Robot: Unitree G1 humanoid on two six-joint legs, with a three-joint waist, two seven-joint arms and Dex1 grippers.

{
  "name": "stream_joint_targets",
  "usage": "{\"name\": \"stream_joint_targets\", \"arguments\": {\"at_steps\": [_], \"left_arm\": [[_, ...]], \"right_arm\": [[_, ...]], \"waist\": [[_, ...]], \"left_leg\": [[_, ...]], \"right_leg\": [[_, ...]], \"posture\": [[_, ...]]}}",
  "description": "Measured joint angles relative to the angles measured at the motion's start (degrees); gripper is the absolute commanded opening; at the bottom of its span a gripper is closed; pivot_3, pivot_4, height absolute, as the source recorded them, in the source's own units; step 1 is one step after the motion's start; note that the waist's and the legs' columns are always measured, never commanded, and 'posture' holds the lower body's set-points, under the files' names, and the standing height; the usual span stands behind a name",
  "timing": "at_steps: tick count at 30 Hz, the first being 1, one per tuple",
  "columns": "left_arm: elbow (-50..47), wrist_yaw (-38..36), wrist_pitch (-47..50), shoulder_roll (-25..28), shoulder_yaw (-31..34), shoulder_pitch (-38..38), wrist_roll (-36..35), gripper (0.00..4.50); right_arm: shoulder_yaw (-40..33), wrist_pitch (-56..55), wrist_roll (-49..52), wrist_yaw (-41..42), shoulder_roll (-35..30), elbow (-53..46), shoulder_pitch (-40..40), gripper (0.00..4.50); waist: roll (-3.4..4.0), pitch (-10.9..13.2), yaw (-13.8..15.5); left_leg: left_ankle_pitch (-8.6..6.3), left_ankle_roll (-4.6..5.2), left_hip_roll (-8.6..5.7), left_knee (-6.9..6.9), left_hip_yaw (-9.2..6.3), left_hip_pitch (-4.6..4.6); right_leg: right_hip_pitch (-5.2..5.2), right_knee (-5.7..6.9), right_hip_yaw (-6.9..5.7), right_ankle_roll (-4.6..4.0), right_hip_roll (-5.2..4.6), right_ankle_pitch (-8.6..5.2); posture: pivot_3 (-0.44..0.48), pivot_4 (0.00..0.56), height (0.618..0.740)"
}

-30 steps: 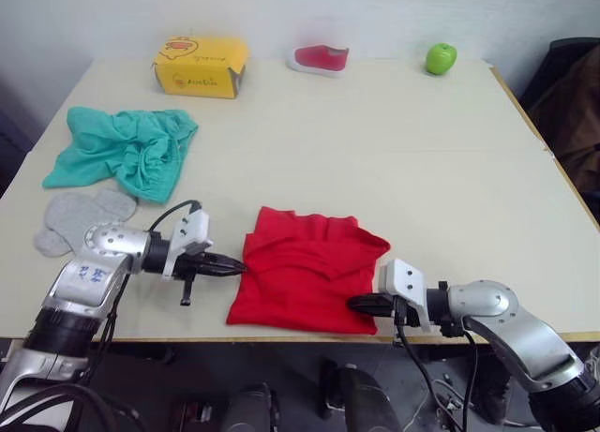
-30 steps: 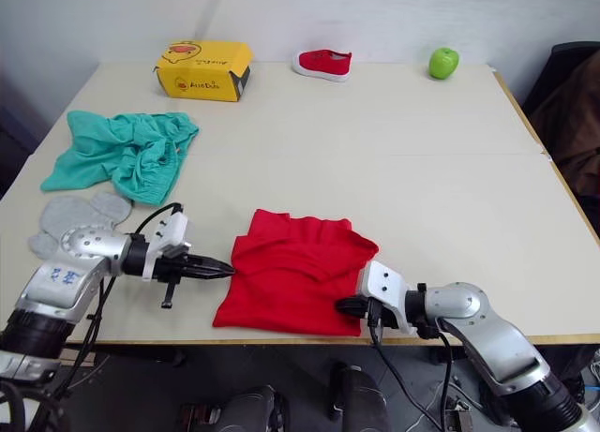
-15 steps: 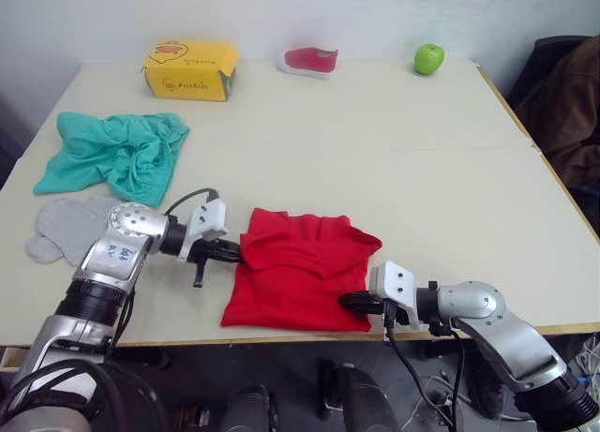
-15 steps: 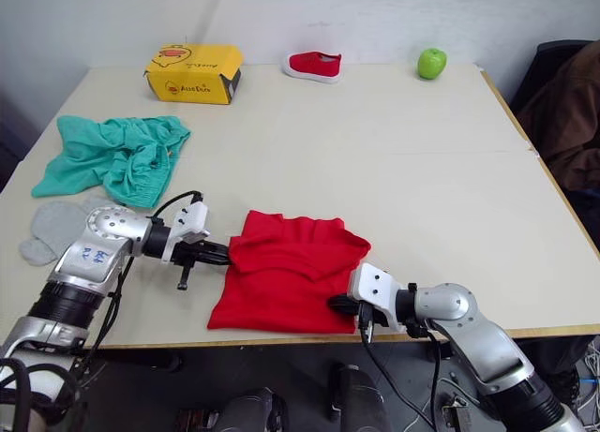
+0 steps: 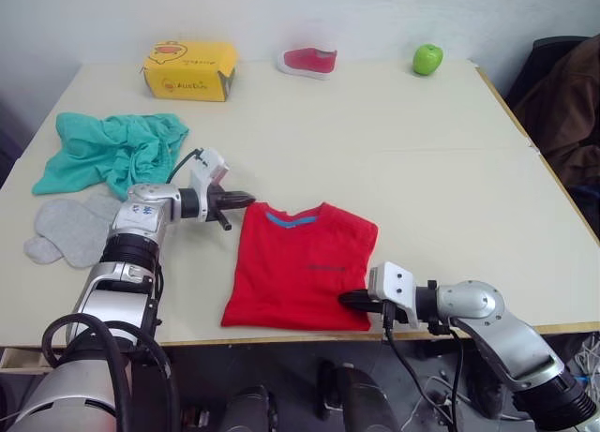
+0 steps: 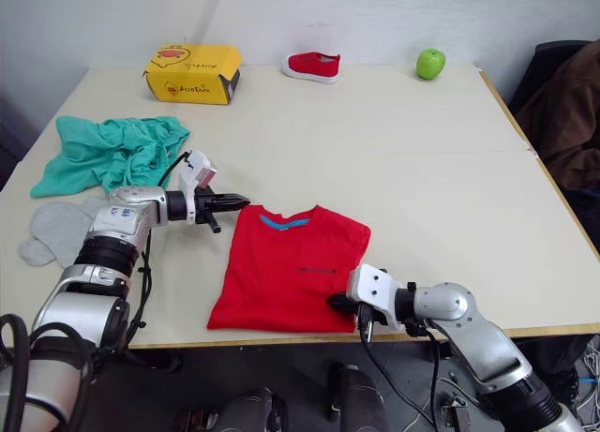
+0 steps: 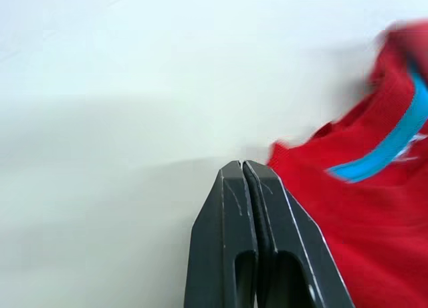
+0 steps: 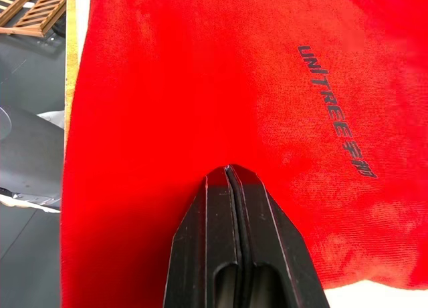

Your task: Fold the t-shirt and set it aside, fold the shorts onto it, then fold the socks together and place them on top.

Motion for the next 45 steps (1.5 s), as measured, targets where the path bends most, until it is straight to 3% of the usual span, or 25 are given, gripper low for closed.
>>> {"name": "stream_joint_targets", "arguments": {"at_steps": [2, 5, 9, 12, 16, 20, 24, 30, 33, 36, 39, 42, 45], "left_arm": [[-1.1, -1.5, 0.0, 0.3, 0.2, 0.9, -0.1, 0.03], [-12.1, -7.6, 3.0, 2.0, 0.7, 5.3, -3.3, 0.03], [-39.1, -16.3, 13.4, 7.3, 0.1, 14.8, -11.8, 0.03], [-50.1, -17.8, 13.9, 8.5, -3.5, 20.0, -12.2, 0.03], [-50.4, -14.8, 11.4, 7.1, -7.5, 23.0, -8.3, 0.03], [-46.2, -10.7, 4.8, 6.1, -11.0, 23.6, -2.0, 0.03], [-46.4, -9.5, 0.0, 6.7, -11.0, 25.1, -0.4, 0.03], [-47.5, -9.0, -0.6, 8.2, -8.9, 27.5, -0.7, 0.03], [-51.4, -7.7, 3.7, 8.3, -6.1, 30.5, -3.6, 0.03], [-56.8, -7.6, 9.1, 8.3, -3.8, 31.0, -8.3, 0.03], [-60.9, -9.2, 12.2, 9.9, 0.0, 29.9, -13.8, 0.58], [-62.3, -12.3, 15.5, 13.6, 5.1, 28.6, -19.7, 1.49], [-62.2, -11.4, 13.8, 12.1, 7.0, 26.6, -20.9, 2.29]], "right_arm": [[-0.1, -0.2, -0.1, 0.0, 0.0, 0.0, 0.0, 0.00], [-0.5, 1.0, 0.7, 0.1, 0.0, -0.4, -0.1, 0.00], [-5.5, 11.9, 9.8, 0.7, 0.0, -2.0, -2.9, 0.00], [-9.5, 19.0, 16.7, 0.4, 1.5, -3.5, -10.1, 0.00], [-7.6, 21.1, 16.9, -0.9, 4.6, -1.5, -14.4, 0.00], [-0.1, 17.0, 7.8, -2.9, 7.8, 8.3, -18.5, 0.00], [2.6, 11.0, 0.2, -6.8, 10.0, 16.6, -20.6, 0.00], [-0.7, 4.6, -4.4, -7.4, 5.0, 24.0, -22.7, 0.00], [-7.4, 10.4, 0.8, -2.6, 0.5, 24.8, -22.5, 0.00], [-12.6, 20.8, 9.4, 1.8, -2.2, 18.6, -22.3, 0.00], [-16.5, 32.5, 18.0, 5.2, -6.5, 12.4, -20.3, 0.55], [-19.6, 45.0, 26.6, 9.1, -12.4, 8.2, -13.9, 1.57], [-22.0, 54.5, 31.8, 6.9, -10.3, 7.9, -12.5, 2.51]], "waist": [[-0.01, 0.0, 0.0], [-0.01, 0.0, 0.0], [0.07, 0.0, -0.3], [0.13, 0.0, -0.1], [0.12, 0.0, 0.1], [0.12, 0.0, 0.0], [0.14, 0.0, -0.2], [0.17, 0.0, -0.2], [0.19, 0.0, -0.1], [0.21, 0.0, -0.1], [0.22, 0.0, 0.0], [0.22, 0.0, 0.1], [0.21, 0.0, 0.3]], "left_leg": [[0.00, 0.00, 0.00, 0.00, 0.00, 0.00], [0.01, -0.02, 0.00, 0.01, -0.01, -0.03], [0.01, -0.02, 0.02, 0.07, -0.04, -0.05], [0.02, -0.06, 0.02, 0.08, -0.07, 0.07], [0.02, -0.07, 0.01, 0.07, -0.07, -0.02], [0.02, -0.05, -0.01, 0.02, -0.05, -0.07], [0.03, -0.04, -0.01, 0.00, -0.02, 0.00], [0.03, -0.03, 0.00, -0.01, -0.02, 0.06], [0.04, -0.01, 0.01, -0.01, -0.08, -0.07], [0.04, -0.01, 0.05, -0.01, -0.14, -0.13], [0.04, -0.01, 0.05, -0.07, -0.20, -0.07], [0.04, 0.00, 0.04, -0.10, -0.23, -0.09], [0.04, 0.02, -0.01, -0.09, -0.22, -0.04]], "right_leg": [[0.00, 0.00, 0.00, 0.00, -0.01, 0.00], [-0.03, 0.01, 0.01, 0.00, -0.04, 0.00], [-0.07, 0.04, 0.06, -0.01, -0.06, 0.00], [0.01, -0.05, 0.07, -0.08, -0.08, -0.05], [-0.05, 0.06, 0.05, -0.12, -0.07, -0.07], [-0.11, 0.09, 0.03, -0.10, -0.07, -0.05], [-0.06, 0.09, 0.04, -0.10, -0.10, -0.05], [-0.01, 0.09, 0.06, -0.10, -0.14, -0.06], [-0.10, 0.08, 0.02, -0.09, -0.15, -0.05], [-0.14, 0.06, -0.02, -0.10, -0.14, -0.05], [-0.07, -0.01, -0.06, -0.10, -0.15, -0.05], [-0.03, -0.10, -0.09, -0.10, -0.16, -0.05], [0.05, -0.12, -0.08, -0.05, -0.21, -0.02]], "posture": [[0.000, 0.150, 0.740], [0.000, 0.150, 0.740], [0.000, 0.150, 0.740], [0.000, 0.150, 0.740], [0.000, 0.150, 0.740], [0.000, 0.150, 0.740], [0.000, 0.150, 0.740], [0.000, 0.150, 0.740], [0.000, 0.150, 0.740], [0.000, 0.150, 0.740], [0.000, 0.150, 0.740], [0.000, 0.150, 0.740], [0.000, 0.150, 0.740]]}}
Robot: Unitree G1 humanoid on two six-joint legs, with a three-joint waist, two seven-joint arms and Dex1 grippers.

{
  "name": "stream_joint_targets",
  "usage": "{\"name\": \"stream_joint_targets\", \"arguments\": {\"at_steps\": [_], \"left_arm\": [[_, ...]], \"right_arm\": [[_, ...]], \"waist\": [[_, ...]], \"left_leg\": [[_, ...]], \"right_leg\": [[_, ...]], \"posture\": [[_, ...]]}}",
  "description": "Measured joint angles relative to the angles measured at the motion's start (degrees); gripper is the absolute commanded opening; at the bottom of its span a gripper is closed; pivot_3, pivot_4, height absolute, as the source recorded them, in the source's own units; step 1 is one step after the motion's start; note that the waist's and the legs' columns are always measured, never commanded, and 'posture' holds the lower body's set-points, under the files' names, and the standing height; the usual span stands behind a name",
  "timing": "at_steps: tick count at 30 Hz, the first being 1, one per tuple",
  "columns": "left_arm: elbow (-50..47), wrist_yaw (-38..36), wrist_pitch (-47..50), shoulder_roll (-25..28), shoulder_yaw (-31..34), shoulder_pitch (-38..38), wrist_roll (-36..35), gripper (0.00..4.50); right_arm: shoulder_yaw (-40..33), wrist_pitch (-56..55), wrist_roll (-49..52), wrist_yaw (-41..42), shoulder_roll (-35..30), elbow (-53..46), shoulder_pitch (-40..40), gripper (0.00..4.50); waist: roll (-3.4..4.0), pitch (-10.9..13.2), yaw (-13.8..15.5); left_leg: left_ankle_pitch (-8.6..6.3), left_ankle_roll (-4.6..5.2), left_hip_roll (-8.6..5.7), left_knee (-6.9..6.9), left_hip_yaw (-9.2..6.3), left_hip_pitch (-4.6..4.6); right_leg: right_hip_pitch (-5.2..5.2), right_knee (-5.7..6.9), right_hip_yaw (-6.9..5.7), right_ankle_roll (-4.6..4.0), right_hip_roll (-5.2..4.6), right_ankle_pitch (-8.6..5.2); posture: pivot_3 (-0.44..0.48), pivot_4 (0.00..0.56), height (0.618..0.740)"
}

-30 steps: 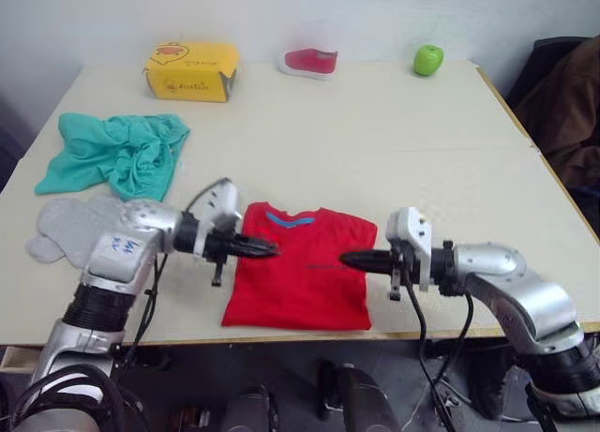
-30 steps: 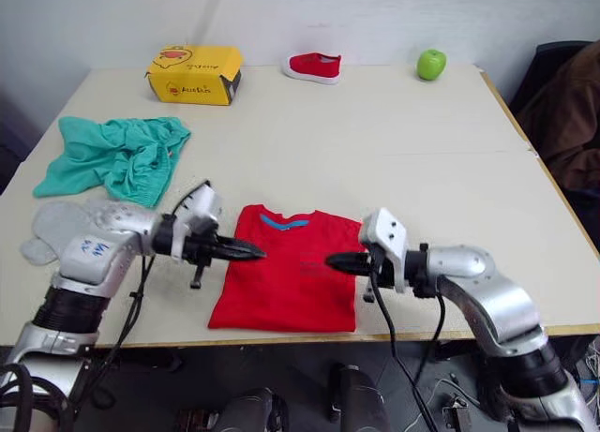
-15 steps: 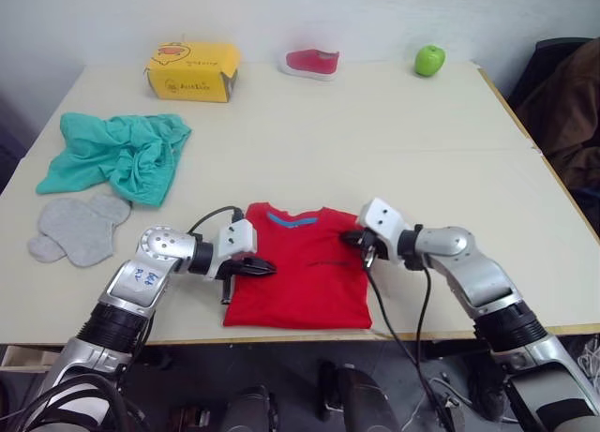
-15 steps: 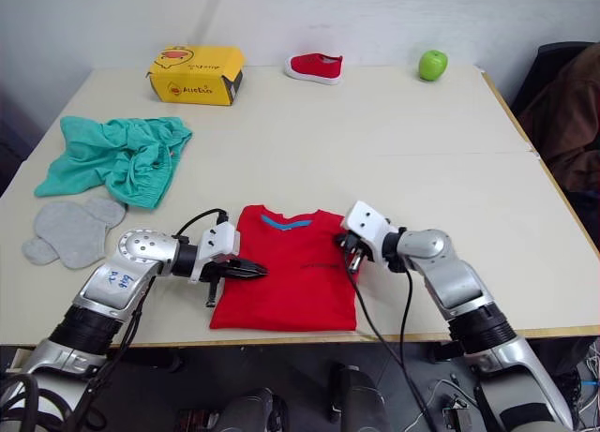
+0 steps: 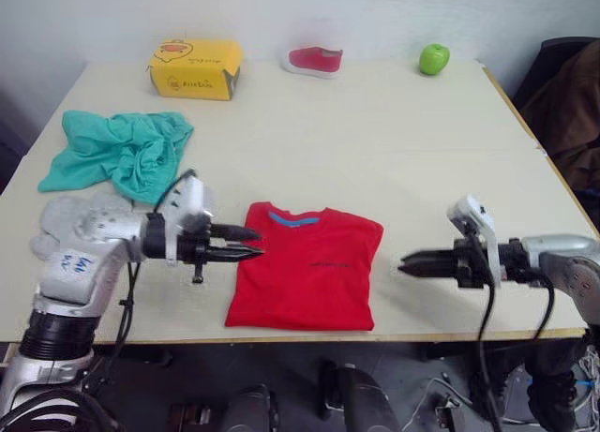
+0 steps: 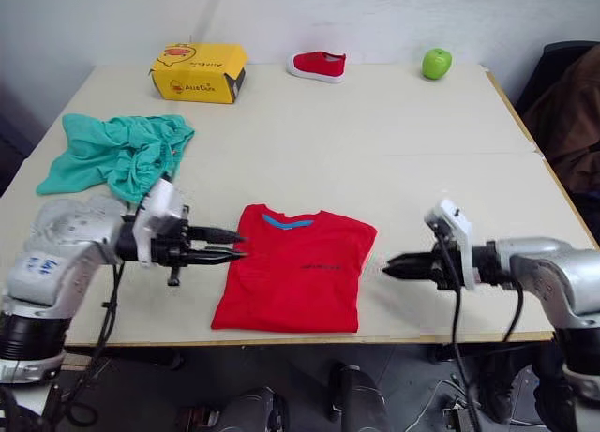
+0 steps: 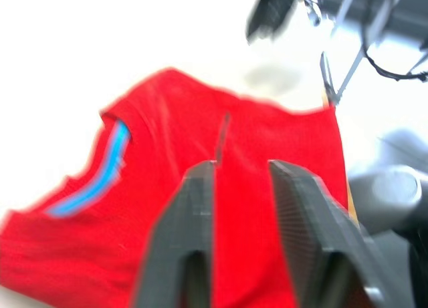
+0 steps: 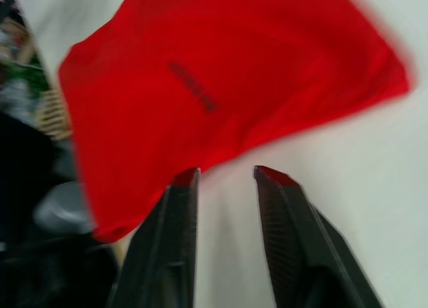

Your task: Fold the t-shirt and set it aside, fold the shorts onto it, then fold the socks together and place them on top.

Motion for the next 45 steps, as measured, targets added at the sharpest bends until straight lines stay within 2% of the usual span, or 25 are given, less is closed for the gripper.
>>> {"name": "stream_joint_targets", "arguments": {"at_steps": [2, 6, 8, 12, 18, 22, 28, 32, 36, 38, 43, 45], "left_arm": [[0.1, 2.0, -3.8, -3.0, -0.2, -0.7, 0.9, 2.90], [-0.6, 2.9, -5.4, -3.4, -0.8, 0.1, 1.3, 4.07], [-2.4, 2.9, -5.5, -3.2, -1.1, 1.1, 1.2, 4.46], [-2.7, 1.8, -5.4, -1.6, -1.3, 1.2, 0.5, 4.46], [-2.6, 0.4, -4.3, -0.6, -1.3, 1.1, -0.6, 4.46], [-2.6, -0.2, -3.2, 0.5, -1.3, 1.1, -1.5, 4.50], [-2.6, -0.4, -2.0, 1.1, -1.3, 0.7, -2.7, 4.50], [-2.6, -0.9, -1.6, 1.3, -1.4, 0.4, -3.0, 4.50], [-3.3, -3.2, 0.1, 2.8, -2.4, -0.6, -4.3, 4.50], [-4.2, -4.2, 2.1, 3.3, -2.4, -1.3, -6.1, 4.50], [-4.7, -4.7, 3.5, 2.0, -2.7, -4.2, -8.3, 4.50], [-4.3, -4.7, 2.6, 0.7, -3.4, -5.2, -8.1, 4.50]], "right_arm": [[-1.7, 5.7, 1.3, -5.3, 5.5, 0.8, -0.1, 3.19], [-2.7, 10.2, 2.3, -11.3, 12.0, 1.2, 0.4, 4.47], [-3.9, 12.7, 3.1, -14.2, 15.4, 1.2, -1.2, 4.50], [-3.4, 13.9, 3.0, -17.7, 20.2, 2.4, -3.6, 4.50], [2.4, 12.7, 1.0, -20.5, 28.5, 6.9, -10.3, 4.50], [5.5, 9.3, -0.7, -20.4, 29.2, 9.7, -11.7, 3.59], [6.1, 7.5, -1.8, -20.7, 29.0, 12.2, -11.7, 1.38], [5.9, 9.0, -0.9, -20.7, 28.7, 10.3, -11.9, 0.09], [6.6, 8.7, -0.7, -20.2, 26.4, 9.2, -11.7, 0.04], [6.5, 9.0, -0.6, -19.8, 23.2, 9.2, -11.7, 0.04], [5.0, 7.0, -2.2, -13.6, 4.2, 10.9, -11.5, 0.04], [6.0, 1.0, -5.6, -8.5, -4.8, 15.0, -11.4, 0.04]], "waist": [[-0.03, 0.0, -0.1], [0.03, 0.0, -0.5], [-0.05, 0.0, -0.7], [-0.06, -0.1, -0.7], [-0.05, -0.1, -2.1], [-0.08, -0.1, -2.0], [-0.10, -0.1, -1.9], [-0.13, -0.1, -1.9], [-0.12, -0.1, -1.8], [-0.08, -0.1, -1.2], [0.12, 0.0, 0.5], [0.18, 0.1, 0.8]], "left_leg": [[0.00, -0.02, 0.00, -0.02, 0.02, 0.01], [0.04, -0.12, 0.02, -0.15, 0.14, 0.01], [0.05, -0.15, 0.03, -0.10, 0.14, 0.05], [0.06, -0.17, 0.03, -0.10, 0.18, 0.12], [0.09, -0.24, 0.05, -0.16, 0.17, 0.12], [0.09, -0.26, 0.07, -0.15, 0.16, 0.14], [0.09, -0.26, 0.08, -0.17, 0.13, 0.08], [0.09, -0.26, 0.08, -0.17, 0.09, 0.08], [0.08, -0.25, 0.06, -0.17, 0.08, 0.05], [0.07, -0.21, 0.02, -0.14, 0.02, -0.05], [0.05, -0.03, -0.07, -0.13, -0.02, -0.25], [0.04, -0.01, -0.09, -0.14, 0.03, -0.28]], "right_leg": [[-0.01, 0.02, 0.01, 0.00, 0.02, 0.00], [-0.12, 0.08, 0.09, -0.01, 0.12, 0.00], [-0.07, 0.09, 0.11, -0.02, 0.14, 0.00], [-0.07, 0.08, 0.20, -0.07, 0.15, -0.03], [-0.13, 0.26, 0.18, -0.14, 0.18, -0.07], [-0.09, 0.24, 0.17, -0.15, 0.20, -0.08], [-0.15, 0.22, 0.15, -0.16, 0.20, -0.08], [-0.09, 0.15, 0.13, -0.16, 0.19, -0.08], [-0.11, 0.13, 0.13, -0.15, 0.16, -0.08], [-0.15, 0.07, 0.08, -0.11, 0.11, -0.05], [-0.19, -0.22, -0.02, 0.06, 0.06, 0.04], [-0.21, -0.40, -0.02, 0.09, 0.09, 0.06]], "posture": [[0.000, 0.150, 0.740], [0.000, 0.150, 0.740], [0.000, 0.150, 0.740], [0.000, 0.150, 0.740], [0.000, 0.150, 0.740], [0.000, 0.150, 0.740], [0.000, 0.150, 0.740], [0.000, 0.150, 0.740], [0.000, 0.150, 0.740], [0.000, 0.150, 0.740], [0.000, 0.150, 0.740], [0.000, 0.150, 0.740]]}}
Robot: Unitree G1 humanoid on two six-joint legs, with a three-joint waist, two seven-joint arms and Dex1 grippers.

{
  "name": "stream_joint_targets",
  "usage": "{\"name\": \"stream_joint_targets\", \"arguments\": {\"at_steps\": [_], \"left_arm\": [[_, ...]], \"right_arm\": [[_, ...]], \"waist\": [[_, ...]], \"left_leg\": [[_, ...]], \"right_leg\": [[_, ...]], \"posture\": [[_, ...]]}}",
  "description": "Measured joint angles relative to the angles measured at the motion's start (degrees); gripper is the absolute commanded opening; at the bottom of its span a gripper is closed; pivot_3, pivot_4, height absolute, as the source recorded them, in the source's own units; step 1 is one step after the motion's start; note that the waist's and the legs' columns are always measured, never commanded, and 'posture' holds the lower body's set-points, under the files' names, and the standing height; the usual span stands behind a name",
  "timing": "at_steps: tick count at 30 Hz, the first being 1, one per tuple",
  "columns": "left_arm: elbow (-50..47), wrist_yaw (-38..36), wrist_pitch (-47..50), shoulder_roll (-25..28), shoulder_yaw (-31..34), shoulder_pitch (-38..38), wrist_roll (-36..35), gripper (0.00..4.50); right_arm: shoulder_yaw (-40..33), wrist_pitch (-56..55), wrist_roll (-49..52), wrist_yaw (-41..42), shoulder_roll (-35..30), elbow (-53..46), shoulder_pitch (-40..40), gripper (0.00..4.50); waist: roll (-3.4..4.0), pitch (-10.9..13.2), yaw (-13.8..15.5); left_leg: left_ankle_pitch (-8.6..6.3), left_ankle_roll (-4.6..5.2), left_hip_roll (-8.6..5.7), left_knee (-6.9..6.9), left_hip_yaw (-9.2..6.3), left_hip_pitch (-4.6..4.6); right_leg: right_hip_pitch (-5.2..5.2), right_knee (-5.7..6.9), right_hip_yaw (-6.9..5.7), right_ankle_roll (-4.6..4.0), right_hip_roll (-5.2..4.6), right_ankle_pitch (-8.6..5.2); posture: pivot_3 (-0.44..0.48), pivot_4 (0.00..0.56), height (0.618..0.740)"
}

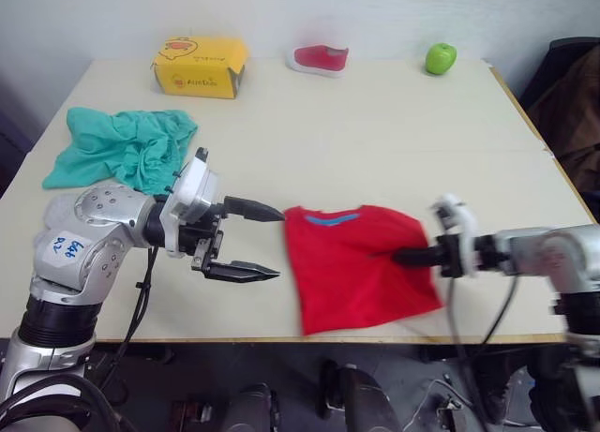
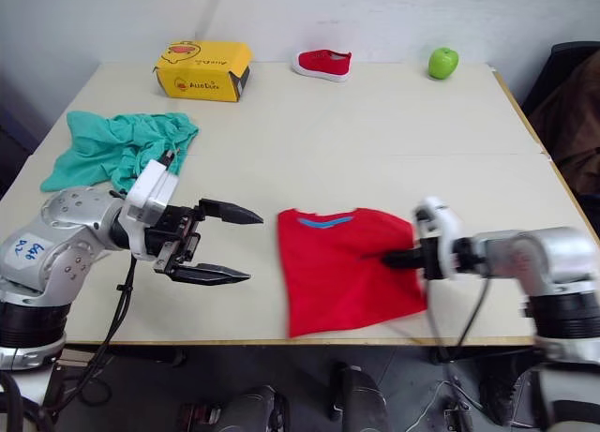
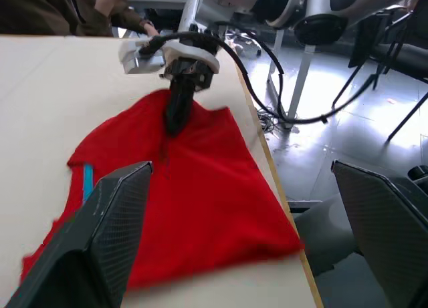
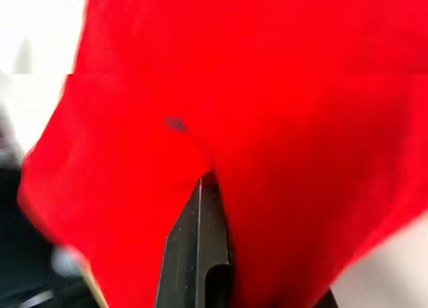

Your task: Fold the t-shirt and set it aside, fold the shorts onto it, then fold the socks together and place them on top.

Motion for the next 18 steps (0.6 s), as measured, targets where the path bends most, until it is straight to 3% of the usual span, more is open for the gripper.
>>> {"name": "stream_joint_targets", "arguments": {"at_steps": [2, 4, 9, 14, 18], "left_arm": [[0.4, -0.1, -1.5, -0.8, -1.0, -0.5, 0.8, 4.50], [2.0, -0.2, -3.2, -1.5, -1.4, -1.1, 2.1, 4.50], [4.9, -0.5, -6.0, -2.9, -2.4, -3.2, 4.2, 4.50], [6.7, -0.4, -7.5, -4.2, -2.8, -3.9, 5.1, 4.50], [6.7, -0.2, -7.7, -4.9, -3.3, -4.1, 5.5, 4.50]], "right_arm": [[2.8, -9.1, -5.8, 6.4, -8.3, 6.3, 0.3, 0.04], [5.8, -17.9, -12.0, 11.5, -12.7, 15.1, -0.8, 0.04], [11.2, -33.4, -24.3, 15.4, -13.2, 37.1, -7.9, 0.04], [11.1, -47.5, -33.0, 9.1, -12.5, 57.4, -14.2, 0.04], [8.7, -51.8, -35.3, 3.6, -10.3, 62.8, -16.1, 1.08]], "waist": [[0.00, 0.0, 0.1], [-0.01, 0.0, 0.1], [0.06, 0.1, -1.0], [0.12, 0.1, -1.3], [0.17, 0.1, -1.5]], "left_leg": [[0.00, 0.00, 0.02, -0.03, 0.03, 0.03], [0.00, 0.00, 0.05, -0.03, 0.09, 0.08], [0.04, -0.08, 0.08, -0.04, 0.27, 0.17], [0.06, -0.13, 0.10, -0.05, 0.29, 0.20], [0.06, -0.15, 0.11, -0.05, 0.37, 0.26]], "right_leg": [[0.04, -0.15, 0.01, 0.00, 0.06, 0.00], [0.09, -0.16, 0.05, 0.01, 0.13, 0.00], [0.04, -0.04, 0.21, 0.01, 0.15, 0.01], [0.04, 0.00, 0.25, -0.02, 0.15, 0.00], [0.03, 0.10, 0.35, -0.02, 0.14, 0.00]], "posture": [[0.000, 0.150, 0.740], [0.000, 0.150, 0.740], [0.000, 0.150, 0.740], [0.000, 0.150, 0.740], [0.000, 0.150, 0.740]]}}
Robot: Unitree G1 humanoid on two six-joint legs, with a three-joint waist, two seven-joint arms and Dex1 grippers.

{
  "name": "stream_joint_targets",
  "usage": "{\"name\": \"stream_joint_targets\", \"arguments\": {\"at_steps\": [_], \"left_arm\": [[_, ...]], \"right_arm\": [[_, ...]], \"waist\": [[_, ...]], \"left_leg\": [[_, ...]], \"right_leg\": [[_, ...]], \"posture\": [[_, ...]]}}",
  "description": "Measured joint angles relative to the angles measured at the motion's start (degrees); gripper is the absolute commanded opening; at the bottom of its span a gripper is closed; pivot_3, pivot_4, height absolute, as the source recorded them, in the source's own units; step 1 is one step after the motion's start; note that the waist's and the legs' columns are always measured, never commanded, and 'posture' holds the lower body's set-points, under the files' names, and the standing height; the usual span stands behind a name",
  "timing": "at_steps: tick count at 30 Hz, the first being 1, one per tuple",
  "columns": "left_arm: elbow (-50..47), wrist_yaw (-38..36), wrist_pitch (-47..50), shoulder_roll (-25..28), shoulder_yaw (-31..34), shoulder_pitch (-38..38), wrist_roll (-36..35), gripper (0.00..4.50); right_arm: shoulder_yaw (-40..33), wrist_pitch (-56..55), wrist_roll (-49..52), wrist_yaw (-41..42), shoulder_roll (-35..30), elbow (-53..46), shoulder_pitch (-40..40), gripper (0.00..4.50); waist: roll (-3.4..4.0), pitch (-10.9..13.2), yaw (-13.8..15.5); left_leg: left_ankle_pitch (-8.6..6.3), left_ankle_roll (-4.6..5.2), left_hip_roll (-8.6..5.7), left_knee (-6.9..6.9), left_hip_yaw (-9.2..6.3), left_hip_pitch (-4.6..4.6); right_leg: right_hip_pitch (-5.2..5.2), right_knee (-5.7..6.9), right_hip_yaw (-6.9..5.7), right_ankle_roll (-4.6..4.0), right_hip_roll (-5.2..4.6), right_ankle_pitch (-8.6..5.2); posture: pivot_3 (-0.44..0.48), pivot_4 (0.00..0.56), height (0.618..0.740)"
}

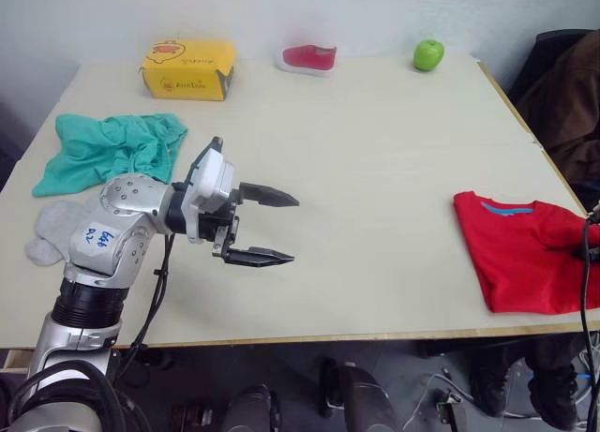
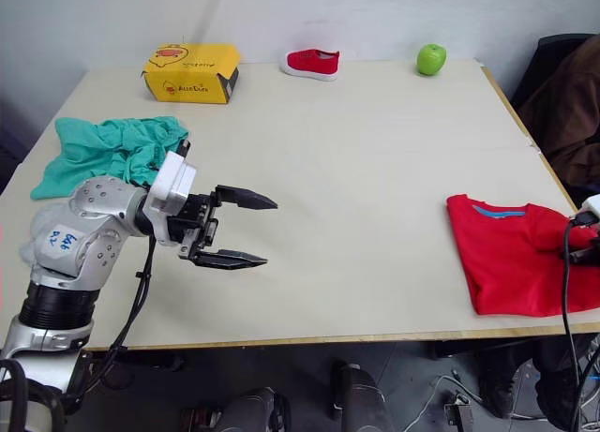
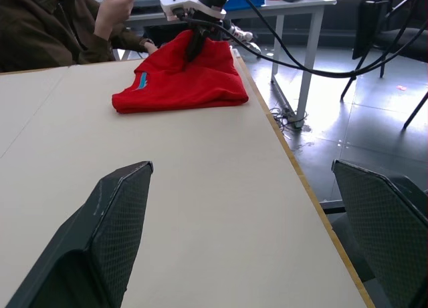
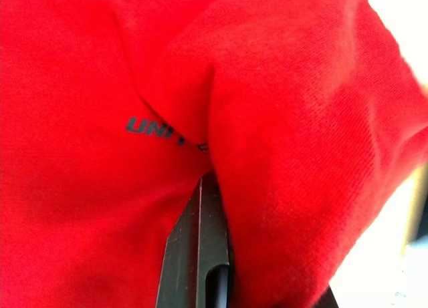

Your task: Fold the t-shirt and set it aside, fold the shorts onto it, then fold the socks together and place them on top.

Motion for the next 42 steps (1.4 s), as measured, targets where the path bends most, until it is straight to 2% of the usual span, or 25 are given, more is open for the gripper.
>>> {"name": "stream_joint_targets", "arguments": {"at_steps": [6, 10, 15, 18, 20, 22, 25, 26, 28, 30, 33, 37, 40, 42], "left_arm": [[0.2, 0.0, 0.0, -0.2, -0.1, -1.4, 0.3, 4.50], [1.0, 0.0, 0.0, 0.1, -0.1, -1.4, 0.6, 4.50], [1.2, 0.5, 0.0, 0.4, 0.1, -1.4, 0.7, 4.50], [0.8, 1.8, 0.2, 0.4, 0.5, -1.1, 0.7, 4.50], [0.0, 2.9, 0.6, 0.4, 1.1, -0.1, 0.6, 4.50], [-0.9, 4.4, 1.6, 0.5, 2.1, 1.7, 0.4, 4.50], [-3.1, 6.2, 2.3, 1.0, 3.1, 4.4, 0.3, 4.50], [-4.9, 7.0, 2.4, 2.2, 3.9, 6.2, 0.4, 4.50], [-8.2, 9.0, 3.6, 4.2, 6.3, 9.1, 0.4, 4.50], [-11.9, 11.1, 4.5, 7.2, 10.1, 12.6, 0.5, 4.50], [-13.3, 12.9, 3.5, 11.9, 15.4, 19.4, 3.3, 4.50], [-6.8, 13.3, -5.3, 16.3, 16.9, 25.8, 11.5, 4.50], [5.6, 15.9, -16.6, 19.4, 17.3, 25.4, 19.7, 4.50], [16.9, 18.8, -25.9, 22.0, 15.4, 21.9, 26.6, 4.50]], "right_arm": [[-6.2, 0.3, 0.4, -3.9, 0.5, 1.3, -0.2, 3.09], [-11.8, -0.2, 1.2, -10.7, -3.8, 3.7, 0.0, 4.47], [-22.2, 1.8, 6.3, -14.7, -9.5, 4.1, -6.1, 4.47], [-25.9, 8.4, 11.4, -7.1, -9.3, -1.4, -7.6, 4.47], [-26.7, 10.8, 14.7, -0.1, -7.7, -11.3, -2.5, 4.47], [-28.6, 14.7, 20.1, 5.2, -3.9, -28.1, 6.6, 4.47], [-31.1, 20.5, 29.6, 8.5, 3.1, -52.7, 18.8, 4.47], [-31.5, 23.7, 35.7, 8.1, 6.7, -63.9, 21.7, 4.47], [-29.6, 27.8, 45.4, 4.2, 14.4, -80.2, 21.3, 4.47], [-25.9, 29.4, 50.7, -1.2, 20.6, -89.9, 18.9, 4.47], [-21.4, 29.6, 51.7, -6.0, 25.0, -94.1, 18.4, 4.47], [-17.0, 28.7, 50.1, -7.3, 26.7, -94.1, 19.3, 4.47], [-14.8, 27.2, 48.2, -7.4, 27.6, -94.0, 21.3, 4.47], [-13.8, 26.8, 47.1, -7.6, 27.9, -93.9, 22.4, 4.47]], "waist": [[0.13, 0.1, 0.4], [0.46, 0.2, 0.8], [0.56, 0.2, 0.1], [0.51, 0.3, -0.6], [0.51, 0.3, -0.9], [0.50, 0.3, -1.1], [0.53, 0.3, -0.8], [0.55, 0.3, -0.8], [0.53, 0.3, -1.0], [0.48, 0.4, -1.0], [0.46, 0.3, -0.3], [0.46, 0.3, 1.1], [0.43, 0.3, 1.4], [0.43, 0.3, 1.4]], "left_leg": [[0.01, -0.01, 0.00, 0.03, -0.03, -0.02], [0.01, 0.00, -0.04, 0.05, -0.01, -0.07], [0.00, -0.03, 0.00, -0.04, 0.08, -0.06], [-0.02, -0.08, 0.10, -0.09, 0.26, 0.00], [-0.03, -0.12, 0.17, -0.10, 0.29, 0.03], [-0.05, -0.17, 0.23, -0.08, 0.30, 0.05], [-0.05, -0.21, 0.24, -0.04, 0.23, 0.15], [-0.05, -0.24, 0.27, -0.05, 0.22, 0.15], [-0.08, -0.31, 0.33, -0.01, 0.21, 0.18], [-0.09, -0.32, 0.32, 0.00, 0.19, 0.21], [-0.12, -0.27, 0.27, 0.00, 0.18, 0.21], [-0.19, -0.12, 0.24, 0.01, 0.19, 0.15], [-0.21, -0.09, 0.27, -0.01, 0.23, 0.16], [-0.23, -0.06, 0.26, -0.02, 0.29, 0.15]], "right_leg": [[-0.01, 0.06, 0.00, 0.00, -0.02, 0.00], [-0.03, 0.00, -0.02, 0.00, -0.09, 0.00], [0.01, 0.01, 0.11, -0.01, 0.01, -0.01], [0.04, 0.08, 0.43, -0.02, 0.24, -0.01], [0.04, 0.12, 0.52, -0.01, 0.36, -0.01], [0.02, 0.34, 0.54, -0.01, 0.43, -0.01], [-0.10, 0.42, 0.52, -0.01, 0.45, -0.01], [-0.16, 0.43, 0.52, -0.02, 0.47, -0.01], [-0.15, 0.46, 0.52, -0.05, 0.51, -0.01], [-0.13, 0.42, 0.53, -0.11, 0.49, -0.04], [-0.11, 0.34, 0.52, -0.14, 0.45, -0.06], [-0.14, 0.28, 0.47, -0.14, 0.41, -0.06], [-0.15, 0.22, 0.42, -0.15, 0.41, -0.06], [-0.18, 0.18, 0.39, -0.16, 0.39, -0.07]], "posture": [[0.000, 0.150, 0.740], [0.000, 0.150, 0.740], [0.000, 0.150, 0.740], [0.000, 0.150, 0.740], [0.000, 0.150, 0.740], [0.000, 0.150, 0.740], [0.000, 0.150, 0.740], [0.000, 0.150, 0.740], [0.000, 0.150, 0.740], [0.000, 0.150, 0.740], [0.000, 0.150, 0.740], [0.000, 0.150, 0.740], [0.000, 0.150, 0.740], [0.000, 0.150, 0.740]]}}
